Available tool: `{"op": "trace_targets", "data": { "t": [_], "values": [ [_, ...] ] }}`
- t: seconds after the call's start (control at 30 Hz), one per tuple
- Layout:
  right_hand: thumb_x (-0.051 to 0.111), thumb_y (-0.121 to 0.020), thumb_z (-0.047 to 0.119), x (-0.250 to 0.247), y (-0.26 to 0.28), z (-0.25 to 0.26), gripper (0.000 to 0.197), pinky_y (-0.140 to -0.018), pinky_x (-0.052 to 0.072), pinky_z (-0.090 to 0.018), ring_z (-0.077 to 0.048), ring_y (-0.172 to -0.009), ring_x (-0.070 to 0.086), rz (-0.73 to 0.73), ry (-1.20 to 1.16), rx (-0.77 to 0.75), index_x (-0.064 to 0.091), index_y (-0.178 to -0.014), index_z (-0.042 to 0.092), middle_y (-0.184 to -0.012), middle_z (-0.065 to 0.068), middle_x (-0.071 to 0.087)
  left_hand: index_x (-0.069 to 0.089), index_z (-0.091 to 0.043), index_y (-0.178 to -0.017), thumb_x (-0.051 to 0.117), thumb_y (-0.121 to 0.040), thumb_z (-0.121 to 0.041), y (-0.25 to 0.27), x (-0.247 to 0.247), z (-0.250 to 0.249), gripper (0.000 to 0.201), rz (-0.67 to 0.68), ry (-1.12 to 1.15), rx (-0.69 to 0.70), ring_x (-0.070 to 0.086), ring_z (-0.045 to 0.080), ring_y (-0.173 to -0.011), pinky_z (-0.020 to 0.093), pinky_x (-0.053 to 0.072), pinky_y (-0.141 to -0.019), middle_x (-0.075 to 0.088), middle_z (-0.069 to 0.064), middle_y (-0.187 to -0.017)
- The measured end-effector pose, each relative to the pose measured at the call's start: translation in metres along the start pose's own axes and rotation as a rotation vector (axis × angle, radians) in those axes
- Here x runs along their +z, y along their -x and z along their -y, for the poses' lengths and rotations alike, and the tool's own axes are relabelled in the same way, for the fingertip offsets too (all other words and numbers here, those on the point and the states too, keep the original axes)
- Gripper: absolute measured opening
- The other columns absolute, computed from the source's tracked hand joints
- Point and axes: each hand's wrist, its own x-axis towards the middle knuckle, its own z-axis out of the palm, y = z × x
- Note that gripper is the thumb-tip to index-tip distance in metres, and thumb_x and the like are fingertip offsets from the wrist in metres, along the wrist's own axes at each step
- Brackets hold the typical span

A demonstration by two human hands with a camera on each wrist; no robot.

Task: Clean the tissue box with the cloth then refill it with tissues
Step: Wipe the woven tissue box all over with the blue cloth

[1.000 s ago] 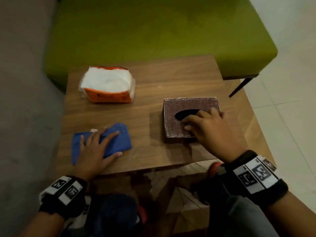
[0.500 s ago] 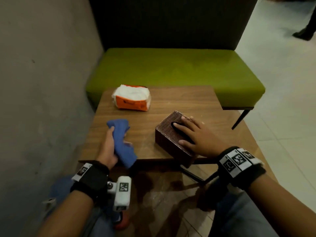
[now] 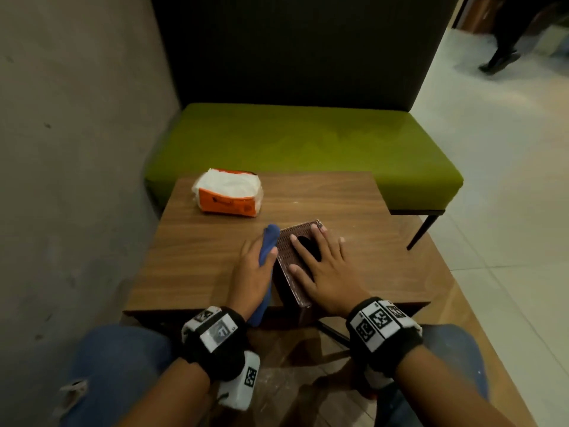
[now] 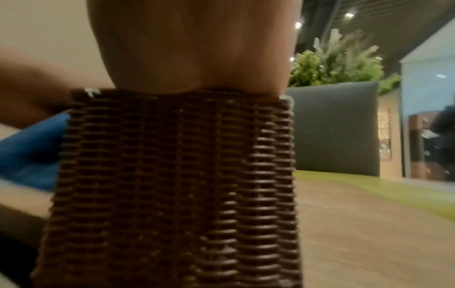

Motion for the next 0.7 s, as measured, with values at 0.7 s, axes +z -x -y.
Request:
{"op": "trace_targets", "data": {
  "t": [0.7],
  "values": [
    [-0.007,-0.076,0.057,0.004,-0.012,0.008,0.082,-0.120,0.000,-0.038,-0.020,-0.150,0.007,-0.057,-0.037,0.063,0.020,-0.151,0.039,-0.162,-0.002,0.012,0.065,-0.012,-0.106,0.058,-0.087,-0.013,-0.019,-0.021,-0.008,0.020,0.052,-0.284,0.069,0.060,0.021,-0.092,0.024,0.039,-0.073,0.064,0.006,-0.104]
  ]
}}
